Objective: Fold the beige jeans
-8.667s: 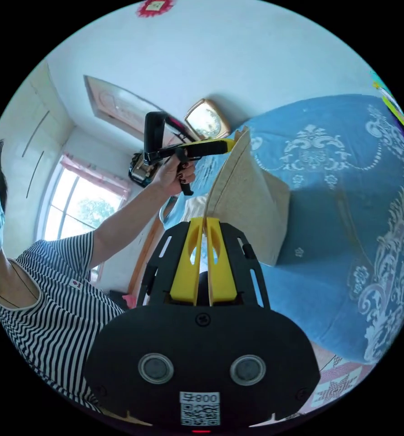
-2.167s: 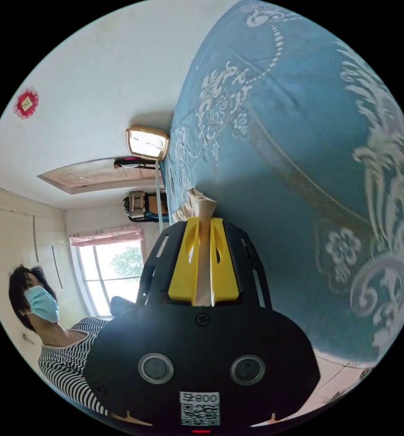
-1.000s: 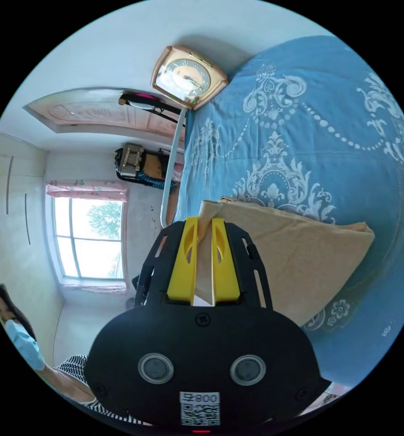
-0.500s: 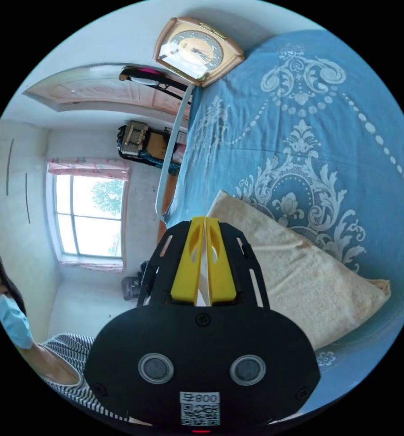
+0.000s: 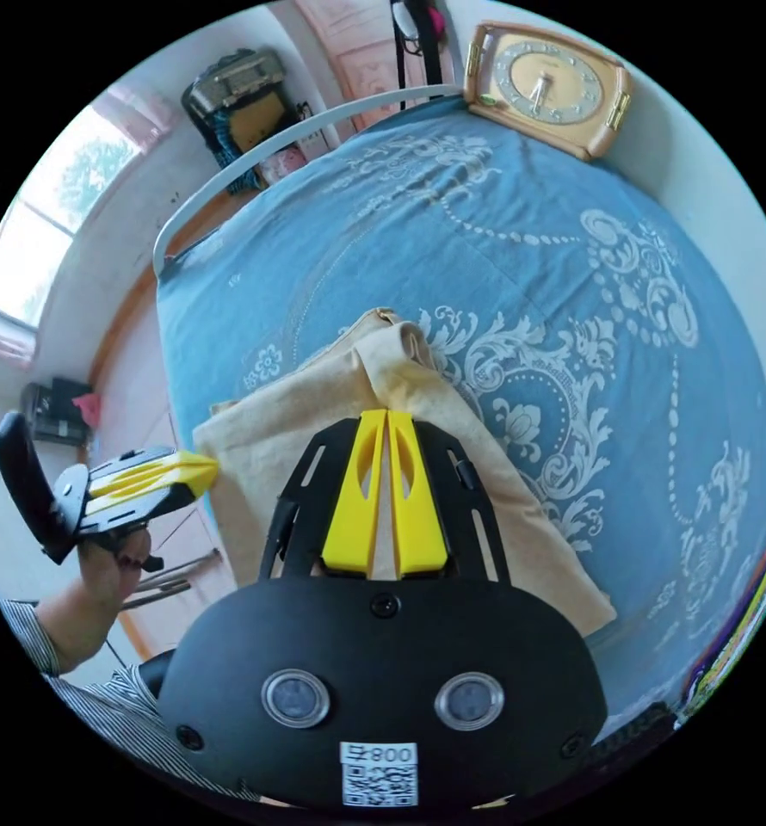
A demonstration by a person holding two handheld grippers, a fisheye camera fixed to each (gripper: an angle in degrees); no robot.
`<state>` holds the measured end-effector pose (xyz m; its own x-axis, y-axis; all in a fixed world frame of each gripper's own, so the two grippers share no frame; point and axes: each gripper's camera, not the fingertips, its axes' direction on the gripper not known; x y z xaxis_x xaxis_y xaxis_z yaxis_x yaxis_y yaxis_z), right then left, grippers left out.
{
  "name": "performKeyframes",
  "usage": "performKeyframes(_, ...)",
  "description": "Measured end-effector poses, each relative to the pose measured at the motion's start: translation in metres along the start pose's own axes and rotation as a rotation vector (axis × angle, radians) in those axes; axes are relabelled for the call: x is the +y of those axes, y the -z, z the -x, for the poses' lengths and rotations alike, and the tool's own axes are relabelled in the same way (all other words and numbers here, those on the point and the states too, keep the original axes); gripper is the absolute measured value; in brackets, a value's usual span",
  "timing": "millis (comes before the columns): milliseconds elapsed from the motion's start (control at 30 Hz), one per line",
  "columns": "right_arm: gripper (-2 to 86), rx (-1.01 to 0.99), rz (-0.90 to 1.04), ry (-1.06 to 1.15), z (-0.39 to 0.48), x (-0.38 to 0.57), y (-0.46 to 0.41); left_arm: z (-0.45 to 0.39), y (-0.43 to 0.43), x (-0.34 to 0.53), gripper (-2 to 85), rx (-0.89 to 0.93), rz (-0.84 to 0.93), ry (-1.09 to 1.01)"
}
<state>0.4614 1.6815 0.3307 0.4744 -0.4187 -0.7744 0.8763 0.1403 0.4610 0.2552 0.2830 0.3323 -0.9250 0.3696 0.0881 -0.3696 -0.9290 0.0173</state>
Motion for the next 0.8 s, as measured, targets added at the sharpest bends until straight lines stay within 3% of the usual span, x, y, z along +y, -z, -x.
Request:
performKeyframes(67,0.1,0.036,-0.029,0.009,0.015,-0.001,0.004,0.002,-0.03,-0.005,0.3,-0.041,0.116,-0.01)
performKeyframes(267,0.1,-0.103,0.03,-0.043,0.004,-0.022,0.021,0.006,-0.03,0.001,0.3,0.013,0.116,0.046)
performKeyframes(400,0.1,-0.097,-0.101,-0.049,0.006,-0.028,0.057,-0.006,-0.023,0.011,0.2,-0.034,0.094,0.008)
performKeyframes(633,0.1,-0.157,-0.01,-0.102,-0.029,-0.047,0.035,-0.001,-0.046,0.022,0.3,-0.018,0.131,0.045)
performKeyframes(800,0.1,-0.174,-0.102,-0.146,-0.069,0.007,0.065,-0.004,-0.047,0.039,0.7,0.145,0.121,0.001)
